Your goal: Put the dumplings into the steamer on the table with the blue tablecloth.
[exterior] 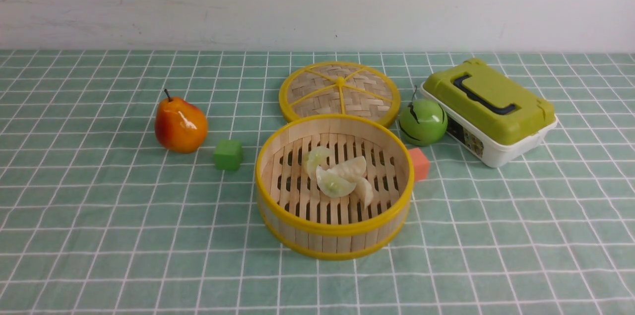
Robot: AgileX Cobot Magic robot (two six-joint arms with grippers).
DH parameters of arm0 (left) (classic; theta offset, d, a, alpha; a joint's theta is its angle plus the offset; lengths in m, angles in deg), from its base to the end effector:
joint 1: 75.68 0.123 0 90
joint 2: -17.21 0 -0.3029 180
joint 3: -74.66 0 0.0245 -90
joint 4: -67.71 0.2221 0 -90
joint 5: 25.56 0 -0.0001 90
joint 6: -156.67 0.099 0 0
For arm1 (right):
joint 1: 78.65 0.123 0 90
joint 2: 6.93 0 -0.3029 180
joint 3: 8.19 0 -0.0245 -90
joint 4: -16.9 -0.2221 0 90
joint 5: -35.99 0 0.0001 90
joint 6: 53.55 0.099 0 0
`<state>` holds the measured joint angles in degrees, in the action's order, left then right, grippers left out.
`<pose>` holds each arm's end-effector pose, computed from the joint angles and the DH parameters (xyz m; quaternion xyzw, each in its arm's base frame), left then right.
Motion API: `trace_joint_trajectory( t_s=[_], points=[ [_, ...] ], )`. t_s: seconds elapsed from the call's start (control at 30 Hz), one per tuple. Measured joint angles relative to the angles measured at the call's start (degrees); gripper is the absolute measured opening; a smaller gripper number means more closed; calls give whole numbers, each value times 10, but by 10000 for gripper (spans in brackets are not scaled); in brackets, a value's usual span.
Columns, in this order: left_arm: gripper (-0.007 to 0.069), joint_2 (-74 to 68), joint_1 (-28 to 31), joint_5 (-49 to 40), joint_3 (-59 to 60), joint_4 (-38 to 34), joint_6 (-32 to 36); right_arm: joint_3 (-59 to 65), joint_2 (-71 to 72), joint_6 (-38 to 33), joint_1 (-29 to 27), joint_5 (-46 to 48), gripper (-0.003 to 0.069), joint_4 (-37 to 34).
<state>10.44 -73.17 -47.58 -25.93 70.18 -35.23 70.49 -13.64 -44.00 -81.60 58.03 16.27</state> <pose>0.0131 0.0022 0.1670 -0.0902 0.8049 -0.0298 0.5858 0.0130 -0.0003 0.1709 0.0906 0.8010 0.0387 0.5905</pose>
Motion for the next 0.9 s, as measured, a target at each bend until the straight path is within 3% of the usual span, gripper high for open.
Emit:
trace_joint_trajectory(
  t_s=[0.9],
  points=[
    [-12,0,0,0,0,0,0,0,0,0,0,0,64,0]
  ],
)
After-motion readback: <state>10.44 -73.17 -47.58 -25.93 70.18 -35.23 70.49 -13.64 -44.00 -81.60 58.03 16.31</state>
